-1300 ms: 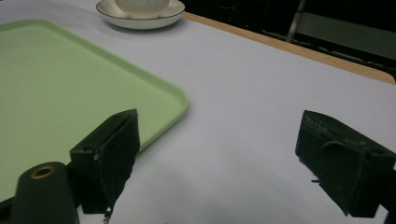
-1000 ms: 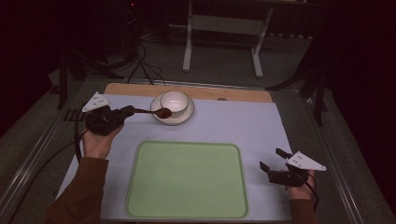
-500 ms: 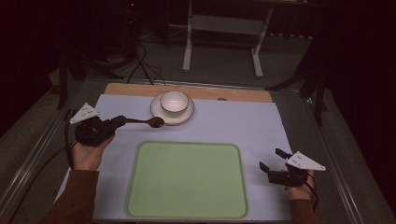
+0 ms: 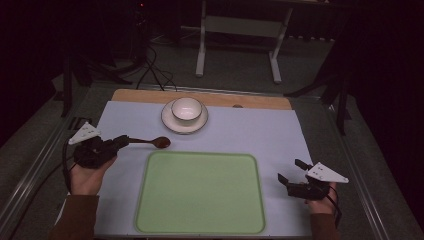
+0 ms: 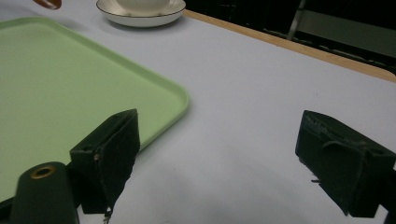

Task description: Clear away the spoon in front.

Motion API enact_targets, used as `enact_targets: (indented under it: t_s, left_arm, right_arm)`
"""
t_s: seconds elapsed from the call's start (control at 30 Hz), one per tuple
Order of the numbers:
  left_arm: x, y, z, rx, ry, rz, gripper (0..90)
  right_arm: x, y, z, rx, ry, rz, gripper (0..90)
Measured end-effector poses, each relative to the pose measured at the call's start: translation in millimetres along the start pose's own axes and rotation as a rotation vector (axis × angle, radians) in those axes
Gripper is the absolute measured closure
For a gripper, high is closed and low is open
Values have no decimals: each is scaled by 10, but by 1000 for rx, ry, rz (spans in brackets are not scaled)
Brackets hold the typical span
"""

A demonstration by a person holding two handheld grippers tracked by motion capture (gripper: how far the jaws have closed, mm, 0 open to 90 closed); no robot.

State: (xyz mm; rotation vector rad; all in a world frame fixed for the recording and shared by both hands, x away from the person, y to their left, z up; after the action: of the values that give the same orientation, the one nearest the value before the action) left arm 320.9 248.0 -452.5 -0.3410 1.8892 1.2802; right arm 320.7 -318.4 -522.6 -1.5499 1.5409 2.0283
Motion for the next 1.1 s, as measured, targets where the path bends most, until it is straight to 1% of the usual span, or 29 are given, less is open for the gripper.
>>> enact_targets:
  t_s: [0.07, 0.1, 0.27, 0.33, 0.37, 0.43, 0.53, 0.67, 0.73, 0.83, 0.93, 1.03, 1.1]
  left_arm:
    - [48, -11, 9, -4, 6, 14, 840]
    - [48, -11, 9, -4, 6, 14, 840]
    - [153, -27, 25, 5, 27, 40, 840]
    - [177, -38, 27, -9, 27, 54, 840]
    - [185, -48, 29, -10, 29, 62, 839]
    - [176, -67, 36, -16, 33, 56, 837]
    - [116, -102, 59, -40, 44, 42, 827]
    - [-16, -194, 102, -63, 46, 18, 805]
    - [-75, -246, 124, -63, 58, 3, 803]
    - [-178, -358, 155, -61, 88, -26, 797]
    - [-250, -452, 171, -63, 107, -46, 799]
    - [-311, -558, 209, -71, 130, -56, 801]
    - [-333, -609, 241, -65, 147, -52, 801]
  right_arm:
    - [0, -1, 3, -1, -1, 0, 135]
    - [0, -1, 3, -1, -1, 0, 135]
    - [0, -2, 4, -1, -1, 2, 136]
    - [1, -2, 5, -2, -2, 2, 136]
    - [1, -3, 5, -2, -2, 3, 135]
    - [0, -9, 4, -2, 2, 4, 136]
    - [-1, -10, 6, -2, 3, 4, 135]
    - [0, -8, 1, -1, 3, 4, 136]
    - [0, -8, 1, -2, 3, 5, 136]
    - [1, -8, 2, -1, 3, 6, 136]
    - [1, -1, -2, -1, -1, 3, 136]
    - [2, -2, -3, -1, 0, 4, 136]
    - [2, -2, -4, -1, 0, 4, 136]
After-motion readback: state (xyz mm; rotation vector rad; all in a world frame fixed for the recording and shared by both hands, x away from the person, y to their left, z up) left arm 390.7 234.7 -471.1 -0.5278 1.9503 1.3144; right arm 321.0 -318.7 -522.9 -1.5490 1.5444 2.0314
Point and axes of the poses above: each handheld gripper's, and its own axes: y roughly backward along the jaws, x roughly out of its underside, z roughly to its left, the point moved 5 cm from there along -y, roughly forward along the jaws, and after that the axes turned 14 degrees about z, right-handed, at the moved point
